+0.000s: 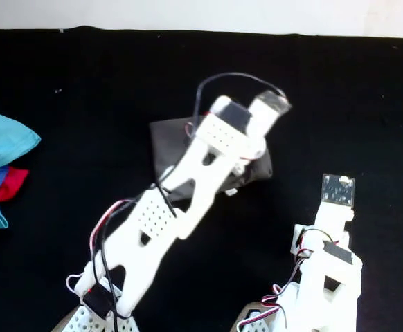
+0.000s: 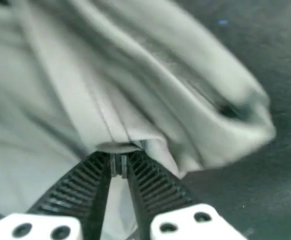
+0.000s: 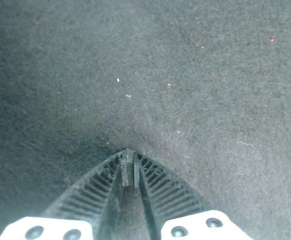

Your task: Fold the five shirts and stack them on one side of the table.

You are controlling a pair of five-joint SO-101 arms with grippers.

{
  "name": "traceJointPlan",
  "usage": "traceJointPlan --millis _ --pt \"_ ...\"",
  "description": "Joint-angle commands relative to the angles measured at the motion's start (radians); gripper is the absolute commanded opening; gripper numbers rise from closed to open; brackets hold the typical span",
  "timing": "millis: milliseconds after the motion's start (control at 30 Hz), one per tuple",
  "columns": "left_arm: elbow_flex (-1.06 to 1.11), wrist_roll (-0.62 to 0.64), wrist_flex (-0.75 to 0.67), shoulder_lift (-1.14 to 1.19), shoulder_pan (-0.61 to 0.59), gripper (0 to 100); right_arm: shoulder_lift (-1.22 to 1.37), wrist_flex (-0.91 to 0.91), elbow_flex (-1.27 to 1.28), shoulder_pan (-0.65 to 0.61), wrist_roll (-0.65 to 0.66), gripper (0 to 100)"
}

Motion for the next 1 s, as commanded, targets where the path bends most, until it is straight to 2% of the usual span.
traceJointPlan --millis 0,167,300,667,800,967 --pt "-0.036 0.011 0.006 -0.113 0.062 1 0.001 -0.025 0.007 -0.01 -0.008 0.6" --pt "-0.031 0.011 0.008 -0.173 0.12 1 0.001 -0.025 0.007 -0.01 -0.008 0.6" --pt "-0.038 0.011 0.006 -0.196 0.11 1 0.001 -0.025 0.007 -0.01 -0.008 0.6" --pt "-0.027 0.009 0.005 -0.248 -0.116 1 0.001 -0.025 0.007 -0.01 -0.008 0.6" --pt "-0.036 0.009 0.005 -0.194 -0.093 1 0.001 -0.025 0.007 -0.01 -0.008 0.6" --pt "-0.036 0.009 0.0 -0.077 -0.001 1 0.001 -0.025 0.007 -0.01 -0.008 0.6"
